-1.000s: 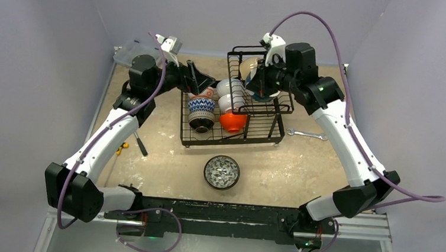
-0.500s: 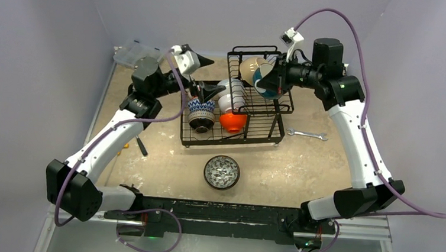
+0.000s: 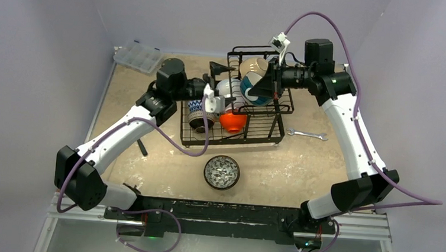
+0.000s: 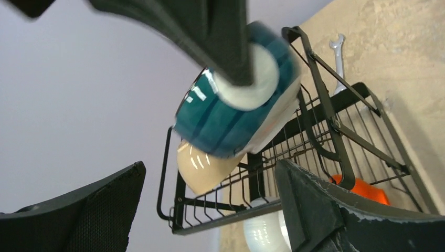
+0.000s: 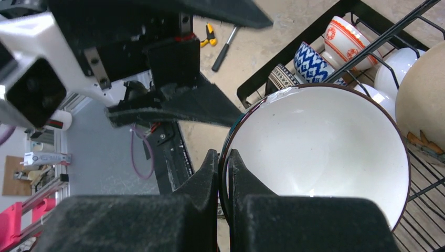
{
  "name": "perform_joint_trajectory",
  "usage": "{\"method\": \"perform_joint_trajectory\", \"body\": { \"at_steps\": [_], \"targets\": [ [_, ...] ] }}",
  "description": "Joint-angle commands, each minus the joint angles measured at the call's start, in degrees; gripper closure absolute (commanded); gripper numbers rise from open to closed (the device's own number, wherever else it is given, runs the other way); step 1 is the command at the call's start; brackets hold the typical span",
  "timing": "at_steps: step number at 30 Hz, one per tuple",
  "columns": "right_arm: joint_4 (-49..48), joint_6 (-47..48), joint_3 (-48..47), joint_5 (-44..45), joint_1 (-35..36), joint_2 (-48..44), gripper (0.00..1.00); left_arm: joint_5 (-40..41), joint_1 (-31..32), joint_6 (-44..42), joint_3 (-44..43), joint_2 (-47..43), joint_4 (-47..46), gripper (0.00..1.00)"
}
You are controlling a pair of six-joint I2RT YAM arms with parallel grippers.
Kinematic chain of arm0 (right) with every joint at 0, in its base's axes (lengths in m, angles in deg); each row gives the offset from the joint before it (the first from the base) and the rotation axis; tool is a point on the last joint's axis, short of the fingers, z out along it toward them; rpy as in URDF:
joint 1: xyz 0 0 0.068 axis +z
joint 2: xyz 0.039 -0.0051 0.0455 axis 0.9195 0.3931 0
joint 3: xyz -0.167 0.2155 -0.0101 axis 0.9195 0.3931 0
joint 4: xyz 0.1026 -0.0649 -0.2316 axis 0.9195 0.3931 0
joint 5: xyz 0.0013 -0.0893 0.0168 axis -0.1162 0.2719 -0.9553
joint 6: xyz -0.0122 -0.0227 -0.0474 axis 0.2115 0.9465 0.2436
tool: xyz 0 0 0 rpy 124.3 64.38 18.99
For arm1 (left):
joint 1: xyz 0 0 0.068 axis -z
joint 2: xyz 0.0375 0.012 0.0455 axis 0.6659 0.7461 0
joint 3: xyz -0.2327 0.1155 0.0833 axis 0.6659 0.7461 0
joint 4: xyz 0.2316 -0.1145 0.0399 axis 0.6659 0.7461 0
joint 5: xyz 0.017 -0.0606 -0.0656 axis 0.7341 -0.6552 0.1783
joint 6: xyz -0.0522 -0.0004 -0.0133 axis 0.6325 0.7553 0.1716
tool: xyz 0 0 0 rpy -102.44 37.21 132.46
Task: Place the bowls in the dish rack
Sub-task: Turn the bowl upside down on the dish rack.
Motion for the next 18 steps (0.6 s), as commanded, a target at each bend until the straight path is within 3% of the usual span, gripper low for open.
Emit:
{"method": "perform_joint_trajectory", "body": {
  "at_steps": [1,8,13,18],
  "targets": [
    [-1.61,1.69,-3.80,-4.19,-0.16,0.00,1.00,3.91,4.48,-16.99,-3.20,1.04,4.50,0.08],
    [-1.34,1.67,-4.54,-4.88,-0.11,1.04,1.00,9.15,8.74,-25.52,-9.95,5.87,14.27,0.09],
    [-1.14,1.74,-4.98,-5.78,-0.12,1.45,1.00,14.86,11.64,-29.72,-11.02,7.75,14.30,0.11],
    [-0.64,1.68,-5.80,-5.83,-0.16,1.85,1.00,19.44,13.66,-35.67,-12.57,9.71,17.70,0.23]
  ]
}}
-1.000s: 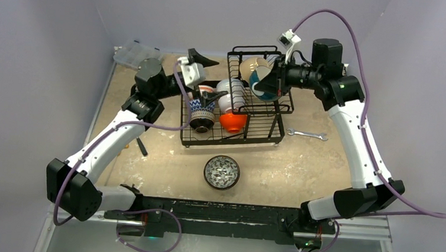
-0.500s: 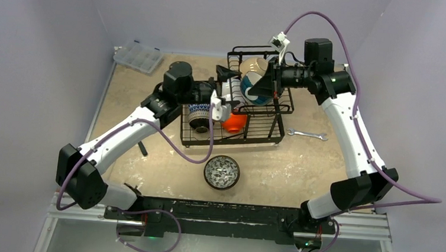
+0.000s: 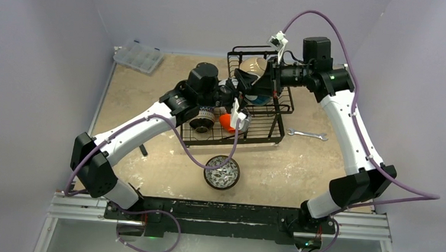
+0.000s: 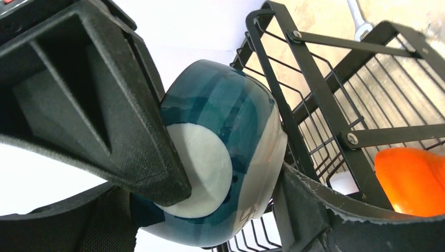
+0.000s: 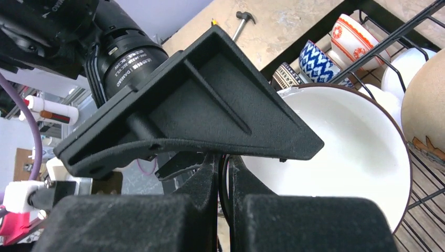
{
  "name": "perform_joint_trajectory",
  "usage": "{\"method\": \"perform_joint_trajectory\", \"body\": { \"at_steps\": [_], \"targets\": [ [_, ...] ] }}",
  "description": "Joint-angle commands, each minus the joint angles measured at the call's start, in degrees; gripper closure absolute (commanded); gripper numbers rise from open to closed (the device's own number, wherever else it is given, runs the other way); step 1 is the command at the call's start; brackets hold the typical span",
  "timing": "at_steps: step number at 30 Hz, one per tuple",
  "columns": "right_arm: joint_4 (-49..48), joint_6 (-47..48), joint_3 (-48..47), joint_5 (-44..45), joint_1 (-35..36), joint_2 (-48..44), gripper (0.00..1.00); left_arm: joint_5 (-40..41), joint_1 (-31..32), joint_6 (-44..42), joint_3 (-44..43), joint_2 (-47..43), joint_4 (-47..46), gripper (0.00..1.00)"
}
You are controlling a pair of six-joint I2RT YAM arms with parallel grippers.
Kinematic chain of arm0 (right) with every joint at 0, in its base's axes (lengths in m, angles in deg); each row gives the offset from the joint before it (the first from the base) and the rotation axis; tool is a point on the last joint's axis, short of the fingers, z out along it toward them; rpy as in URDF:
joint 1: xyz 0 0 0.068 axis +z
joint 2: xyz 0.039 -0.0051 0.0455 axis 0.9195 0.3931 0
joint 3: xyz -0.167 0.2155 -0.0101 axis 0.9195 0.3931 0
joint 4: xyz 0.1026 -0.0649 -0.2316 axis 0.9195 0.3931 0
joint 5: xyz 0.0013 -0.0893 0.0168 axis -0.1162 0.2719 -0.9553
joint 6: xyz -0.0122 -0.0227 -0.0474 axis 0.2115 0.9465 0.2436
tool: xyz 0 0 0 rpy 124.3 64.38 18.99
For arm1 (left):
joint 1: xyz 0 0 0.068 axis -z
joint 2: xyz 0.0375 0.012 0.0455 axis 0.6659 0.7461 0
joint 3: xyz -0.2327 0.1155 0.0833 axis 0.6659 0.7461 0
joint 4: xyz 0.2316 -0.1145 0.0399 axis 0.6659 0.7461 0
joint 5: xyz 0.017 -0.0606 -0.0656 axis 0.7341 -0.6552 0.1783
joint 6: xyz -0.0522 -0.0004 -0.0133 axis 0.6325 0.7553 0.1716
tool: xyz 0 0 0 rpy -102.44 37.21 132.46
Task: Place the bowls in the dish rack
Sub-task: Turn the bowl upside down on the dish rack.
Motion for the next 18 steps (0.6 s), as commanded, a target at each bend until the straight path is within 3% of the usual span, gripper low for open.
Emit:
{"method": "perform_joint_trajectory", "body": {
  "at_steps": [1,7,11,16,18],
  "targets": [
    [-1.68,1.03,-3.92,-3.34,-0.12,-0.41,1.00,4.93,1.99,-8.03,-2.63,1.45,3.63,0.27],
    [-1.46,2.79,-3.81,-0.28,-0.12,-0.63,1.00,7.29,2.45,-8.34,-2.42,1.66,3.59,0.64],
    [-2.18,2.54,-3.59,2.47,-0.10,-1.53,0.91,9.21,2.48,-8.25,-1.71,1.57,3.59,0.77],
    [-2.37,2.27,-3.36,5.73,-0.12,-2.63,0.62,9.06,2.45,-7.94,-0.40,0.97,3.53,0.98],
    [-2.69,1.84,-3.24,7.58,-0.12,-3.17,0.53,8.70,2.46,-7.02,0.03,0.68,3.44,1.00]
  ]
}}
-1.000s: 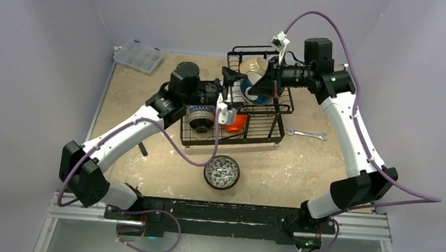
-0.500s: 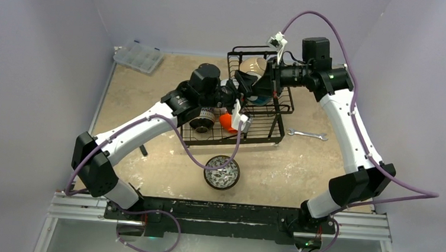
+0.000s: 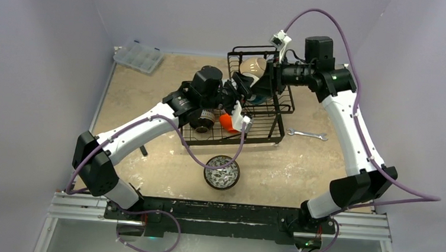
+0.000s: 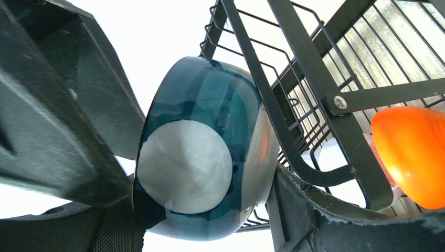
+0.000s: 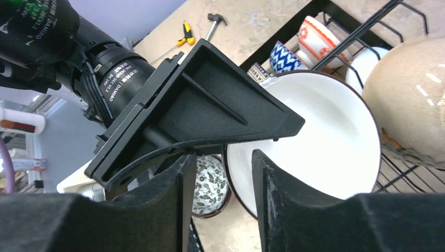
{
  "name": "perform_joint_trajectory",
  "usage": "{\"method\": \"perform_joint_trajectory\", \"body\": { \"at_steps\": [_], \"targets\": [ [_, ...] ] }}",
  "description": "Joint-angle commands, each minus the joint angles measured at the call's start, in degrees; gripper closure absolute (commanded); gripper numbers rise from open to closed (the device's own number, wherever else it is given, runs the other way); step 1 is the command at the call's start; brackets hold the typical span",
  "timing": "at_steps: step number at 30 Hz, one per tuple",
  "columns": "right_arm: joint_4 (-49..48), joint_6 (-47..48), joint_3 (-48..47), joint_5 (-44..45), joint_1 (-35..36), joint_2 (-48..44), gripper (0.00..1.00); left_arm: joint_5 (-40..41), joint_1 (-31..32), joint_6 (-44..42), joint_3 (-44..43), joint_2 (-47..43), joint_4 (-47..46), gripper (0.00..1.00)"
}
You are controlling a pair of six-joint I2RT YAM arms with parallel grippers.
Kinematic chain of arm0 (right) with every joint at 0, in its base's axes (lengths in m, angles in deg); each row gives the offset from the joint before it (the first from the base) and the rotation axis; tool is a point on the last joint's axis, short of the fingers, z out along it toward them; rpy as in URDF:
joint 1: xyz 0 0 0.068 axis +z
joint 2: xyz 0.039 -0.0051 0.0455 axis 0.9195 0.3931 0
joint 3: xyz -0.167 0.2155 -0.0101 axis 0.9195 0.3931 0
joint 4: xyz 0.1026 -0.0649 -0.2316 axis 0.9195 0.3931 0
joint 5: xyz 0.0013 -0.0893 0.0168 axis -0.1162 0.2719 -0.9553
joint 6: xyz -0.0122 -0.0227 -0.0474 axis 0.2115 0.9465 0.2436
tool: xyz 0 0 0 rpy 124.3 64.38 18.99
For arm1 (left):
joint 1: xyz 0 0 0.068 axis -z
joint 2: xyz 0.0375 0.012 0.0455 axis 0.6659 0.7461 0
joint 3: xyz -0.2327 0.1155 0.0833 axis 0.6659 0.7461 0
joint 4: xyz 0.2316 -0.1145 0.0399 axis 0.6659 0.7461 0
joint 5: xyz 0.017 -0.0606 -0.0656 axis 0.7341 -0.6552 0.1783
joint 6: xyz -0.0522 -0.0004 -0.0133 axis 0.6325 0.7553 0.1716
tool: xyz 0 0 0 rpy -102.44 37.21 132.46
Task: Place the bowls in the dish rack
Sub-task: Turn the bowl upside down on the dish rack.
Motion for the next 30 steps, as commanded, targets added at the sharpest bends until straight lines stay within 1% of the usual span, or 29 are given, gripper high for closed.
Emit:
{"method": "perform_joint_trajectory", "body": {
  "at_steps": [1,3,5,13,18,23,27,30],
  "targets": [
    [-3.37,-0.88,-2.73,3.90,-0.12,-3.94,0.50,-1.42,0.60,0.43,0.68,-0.66,-0.20,1.00],
    [-3.92,-0.83,-2.64,6.62,-0.11,-4.54,0.44,-1.59,0.62,2.14,0.67,-0.84,-0.32,1.00],
    [-4.58,-2.68,-2.53,9.13,-0.12,-5.23,0.40,-1.65,0.62,4.23,0.69,-1.07,-0.57,1.00],
    [-9.27,-5.52,-1.31,16.36,-0.17,-9.19,0.30,-2.26,0.67,17.64,0.80,-2.71,-3.02,1.00],
    [-12.13,-7.53,0.54,20.00,-0.19,-11.67,0.24,-2.70,0.56,30.99,0.93,-3.92,-6.84,1.00],
    [-12.39,-8.19,1.49,21.85,-0.21,-12.13,0.23,-0.26,0.64,47.59,2.00,-4.87,-14.29,1.00],
    [-12.79,-8.57,2.45,23.05,-0.21,-12.68,0.23,0.93,0.53,57.06,2.05,-4.74,-16.30,1.00],
    [-12.81,-8.59,2.59,24.29,-0.21,-12.98,0.22,4.14,0.58,65.18,2.02,-4.36,-18.21,1.00]
  ]
}}
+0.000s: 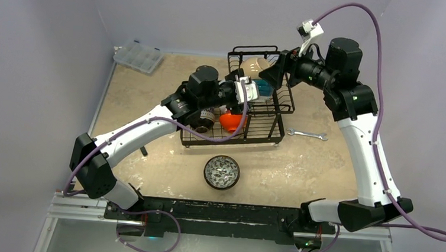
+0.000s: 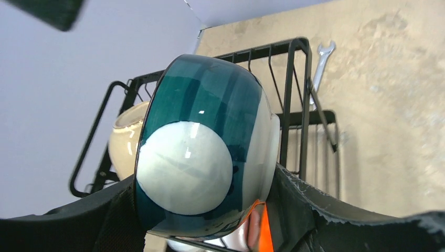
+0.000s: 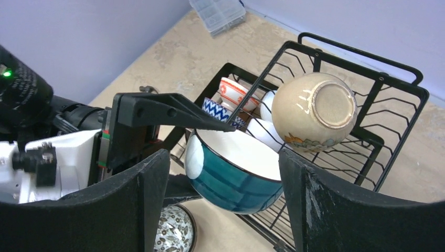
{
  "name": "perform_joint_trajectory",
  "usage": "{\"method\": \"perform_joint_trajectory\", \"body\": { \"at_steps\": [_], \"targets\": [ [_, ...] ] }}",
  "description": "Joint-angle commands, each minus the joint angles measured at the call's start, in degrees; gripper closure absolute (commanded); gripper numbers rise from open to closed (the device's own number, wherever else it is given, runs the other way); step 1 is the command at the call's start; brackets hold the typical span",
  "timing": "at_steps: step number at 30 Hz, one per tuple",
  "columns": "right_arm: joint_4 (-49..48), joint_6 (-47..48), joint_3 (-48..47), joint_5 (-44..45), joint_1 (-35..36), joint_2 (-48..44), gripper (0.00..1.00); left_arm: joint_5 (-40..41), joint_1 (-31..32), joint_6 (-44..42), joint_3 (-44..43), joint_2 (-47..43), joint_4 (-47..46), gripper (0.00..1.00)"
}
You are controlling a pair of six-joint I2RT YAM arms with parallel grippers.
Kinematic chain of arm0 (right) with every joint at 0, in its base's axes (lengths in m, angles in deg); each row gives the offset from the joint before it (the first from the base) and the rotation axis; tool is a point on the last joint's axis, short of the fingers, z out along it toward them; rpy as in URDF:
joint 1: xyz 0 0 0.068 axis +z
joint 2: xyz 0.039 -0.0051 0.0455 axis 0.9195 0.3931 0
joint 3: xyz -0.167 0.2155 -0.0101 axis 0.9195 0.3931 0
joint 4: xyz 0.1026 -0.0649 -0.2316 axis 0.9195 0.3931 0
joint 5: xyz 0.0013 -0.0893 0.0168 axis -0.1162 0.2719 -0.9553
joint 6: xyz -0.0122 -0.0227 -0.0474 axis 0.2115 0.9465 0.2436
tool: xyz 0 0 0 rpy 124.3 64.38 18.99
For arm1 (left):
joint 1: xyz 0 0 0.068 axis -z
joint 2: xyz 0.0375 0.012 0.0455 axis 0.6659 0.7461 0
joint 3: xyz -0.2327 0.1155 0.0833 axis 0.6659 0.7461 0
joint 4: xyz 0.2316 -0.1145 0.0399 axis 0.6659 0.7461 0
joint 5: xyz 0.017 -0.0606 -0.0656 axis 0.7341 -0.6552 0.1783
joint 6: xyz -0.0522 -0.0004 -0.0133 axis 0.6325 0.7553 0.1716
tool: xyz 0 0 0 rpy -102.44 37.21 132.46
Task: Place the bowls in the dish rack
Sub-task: Turn the bowl upside down on the dish rack.
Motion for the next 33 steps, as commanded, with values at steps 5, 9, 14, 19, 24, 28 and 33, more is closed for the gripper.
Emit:
{"method": "perform_joint_trajectory", "body": {
  "at_steps": [5,9,14,19,24,28,33],
  "targets": [
    [-1.58,-0.43,0.89,4.03,-0.14,-1.57,0.22,5.68,0.47,28.56,-3.13,-1.18,-7.09,1.00],
    [-1.51,-0.34,2.01,5.17,-0.19,-2.17,0.21,7.81,0.47,38.20,-6.21,0.33,-3.42,1.00],
    [-1.69,-0.29,3.00,5.62,-0.18,-2.49,0.21,11.06,0.46,48.09,-6.74,0.81,-2.50,1.00],
    [-1.95,-0.26,3.88,5.70,-0.23,-2.64,0.21,13.08,0.06,57.45,-7.23,1.54,-0.29,1.00],
    [-2.18,-0.35,4.69,5.40,-0.23,-2.62,0.21,12.04,-1.68,69.38,-8.15,3.89,1.11,1.00],
    [-1.92,-0.26,4.88,5.52,-0.22,-2.68,0.20,9.38,-3.01,76.99,-9.84,6.27,3.38,1.00],
    [-1.71,-0.20,5.69,5.23,-0.26,-2.68,0.20,8.45,-4.58,84.65,-10.97,8.02,6.89,1.00]
  ]
}}
